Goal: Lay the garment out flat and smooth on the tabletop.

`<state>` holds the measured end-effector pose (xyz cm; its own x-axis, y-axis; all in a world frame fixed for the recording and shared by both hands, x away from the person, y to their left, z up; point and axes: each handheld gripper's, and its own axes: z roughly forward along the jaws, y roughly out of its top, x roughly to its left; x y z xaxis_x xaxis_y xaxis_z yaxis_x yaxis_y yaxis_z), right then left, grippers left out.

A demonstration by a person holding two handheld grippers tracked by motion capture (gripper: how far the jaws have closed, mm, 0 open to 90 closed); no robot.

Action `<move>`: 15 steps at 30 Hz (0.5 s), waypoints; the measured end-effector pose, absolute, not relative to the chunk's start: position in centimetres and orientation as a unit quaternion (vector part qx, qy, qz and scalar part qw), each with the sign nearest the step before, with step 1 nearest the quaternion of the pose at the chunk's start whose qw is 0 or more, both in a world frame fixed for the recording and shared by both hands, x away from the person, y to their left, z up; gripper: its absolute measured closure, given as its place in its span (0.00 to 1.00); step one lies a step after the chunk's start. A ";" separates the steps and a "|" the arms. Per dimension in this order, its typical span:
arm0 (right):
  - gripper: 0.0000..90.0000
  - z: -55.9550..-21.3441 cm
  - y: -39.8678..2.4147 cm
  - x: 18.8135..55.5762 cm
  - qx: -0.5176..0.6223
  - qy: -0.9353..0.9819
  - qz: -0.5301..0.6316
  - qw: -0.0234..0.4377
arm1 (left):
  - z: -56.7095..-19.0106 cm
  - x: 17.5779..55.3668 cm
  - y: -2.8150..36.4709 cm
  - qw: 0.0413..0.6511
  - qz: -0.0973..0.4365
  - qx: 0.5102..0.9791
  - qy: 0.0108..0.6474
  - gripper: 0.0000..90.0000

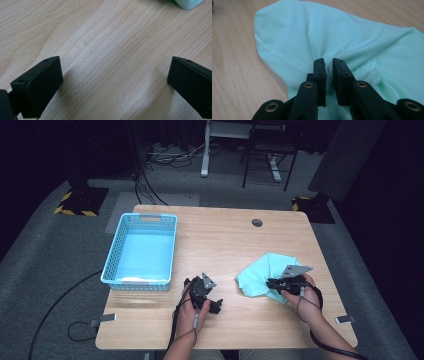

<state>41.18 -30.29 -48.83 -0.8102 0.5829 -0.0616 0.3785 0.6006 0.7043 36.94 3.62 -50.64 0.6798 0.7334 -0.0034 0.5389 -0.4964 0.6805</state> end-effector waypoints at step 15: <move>0.92 -45.1 -30.9 39.0 0.240 0.900 0.335 0.140 | -50.6 36.9 3.6 0.336 0.145 0.853 0.373 0.00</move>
<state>38.97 -30.93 -45.12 -0.8457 0.5259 -0.0903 0.3389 0.6602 0.6703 36.93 3.62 -50.64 0.6795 0.7337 -0.0037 0.5394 -0.4962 0.6803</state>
